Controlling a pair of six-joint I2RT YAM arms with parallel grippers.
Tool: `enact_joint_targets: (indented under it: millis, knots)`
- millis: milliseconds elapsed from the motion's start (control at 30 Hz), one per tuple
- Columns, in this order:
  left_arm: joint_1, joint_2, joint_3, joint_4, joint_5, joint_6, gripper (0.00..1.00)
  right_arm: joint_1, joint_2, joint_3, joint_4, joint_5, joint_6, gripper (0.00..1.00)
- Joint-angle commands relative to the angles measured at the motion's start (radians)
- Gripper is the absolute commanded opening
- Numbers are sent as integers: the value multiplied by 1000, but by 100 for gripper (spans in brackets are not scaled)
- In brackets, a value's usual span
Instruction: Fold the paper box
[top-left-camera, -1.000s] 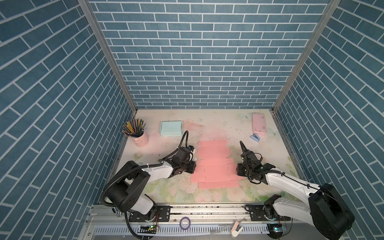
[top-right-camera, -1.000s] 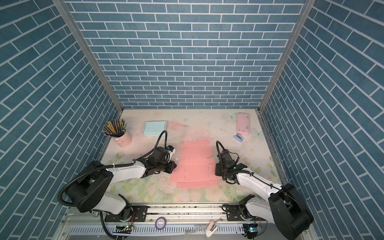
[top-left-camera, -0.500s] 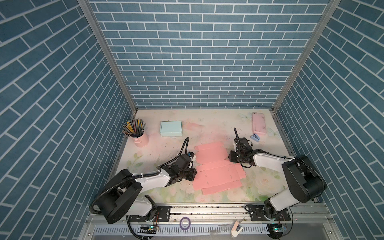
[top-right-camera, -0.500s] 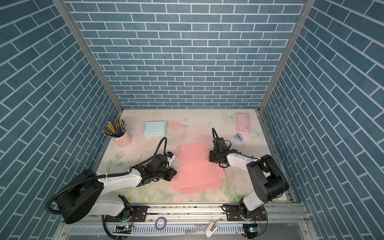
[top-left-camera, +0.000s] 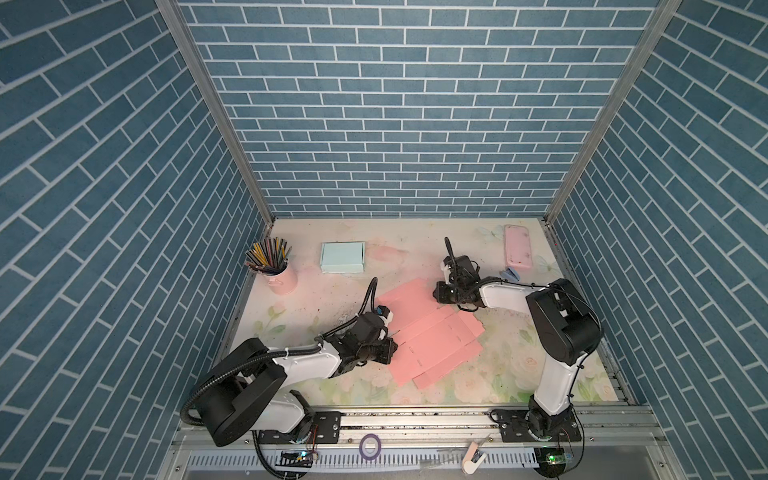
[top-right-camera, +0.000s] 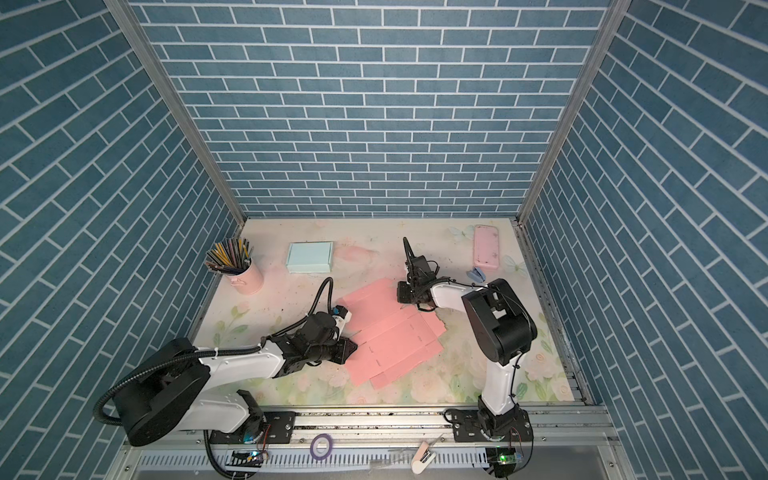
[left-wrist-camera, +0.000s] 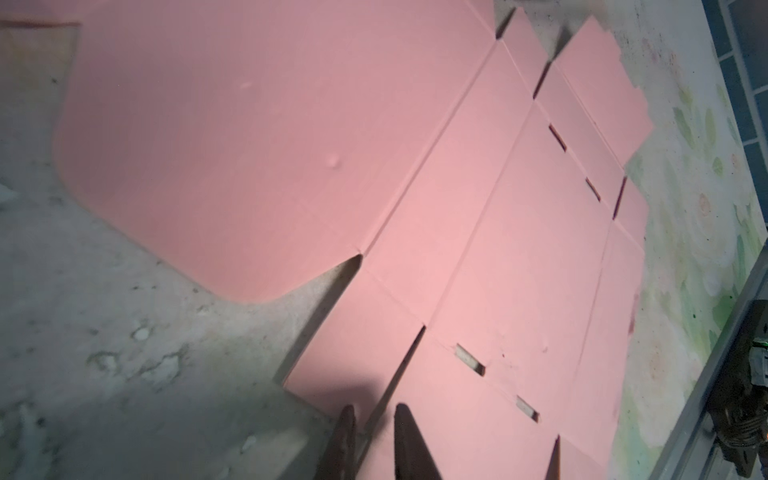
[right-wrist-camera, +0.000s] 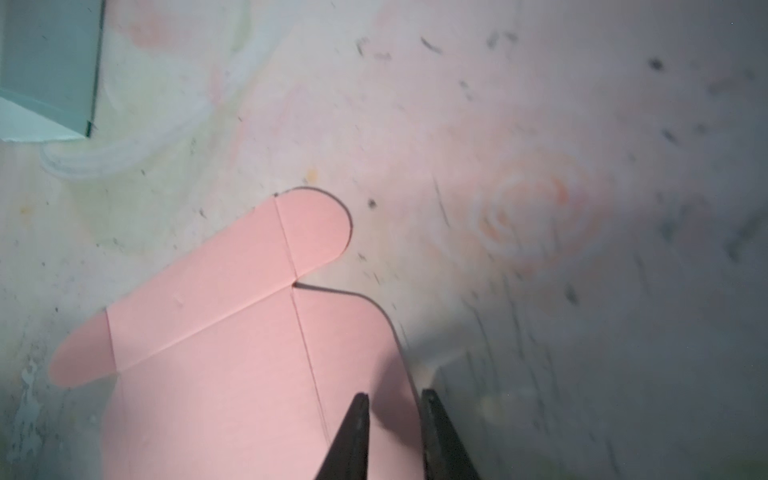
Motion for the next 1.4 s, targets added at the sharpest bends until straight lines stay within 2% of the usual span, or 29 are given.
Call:
enact_joint_targets:
  millis: [0, 167, 233, 300, 433, 567, 733, 767, 867, 1067, 1200, 1367]
  knots:
    - [-23, 45, -37, -44, 8, -38, 20, 43, 77, 82, -62, -37, -30, 24]
    - [-31, 39, -35, -4, 18, -56, 20, 77, 115, 184, -74, -53, -37, 24]
    - [-31, 22, -27, -29, 13, -54, 23, 79, 81, 187, -96, 0, -59, 24]
    - [-31, -5, -28, -58, 2, -50, 24, 68, 20, 164, -113, 70, -82, 24]
    - [-31, -72, -42, -103, 6, -56, 29, 24, -81, 119, -124, 82, -100, 26]
    - [-31, -159, -39, -179, -2, -49, 31, 24, -213, 48, -144, 107, -105, 27]
    - [-2, -239, 88, -353, -65, 70, 37, 55, -446, -113, -216, 147, -61, 31]
    - [20, -237, 115, -358, -64, 96, 40, 69, -492, -147, -242, 170, -52, 35]
    - [97, -182, 200, -356, -29, 163, 51, 119, -610, -228, -313, 231, -16, 45]
    - [227, -7, 372, -329, 10, 248, 65, 192, -800, -381, -363, 219, 121, 54]
    - [286, 116, 460, -316, 15, 280, 70, 233, -901, -510, -326, 168, 238, 58]
    - [317, 261, 531, -320, 20, 319, 73, 255, -959, -629, -211, 101, 345, 59]
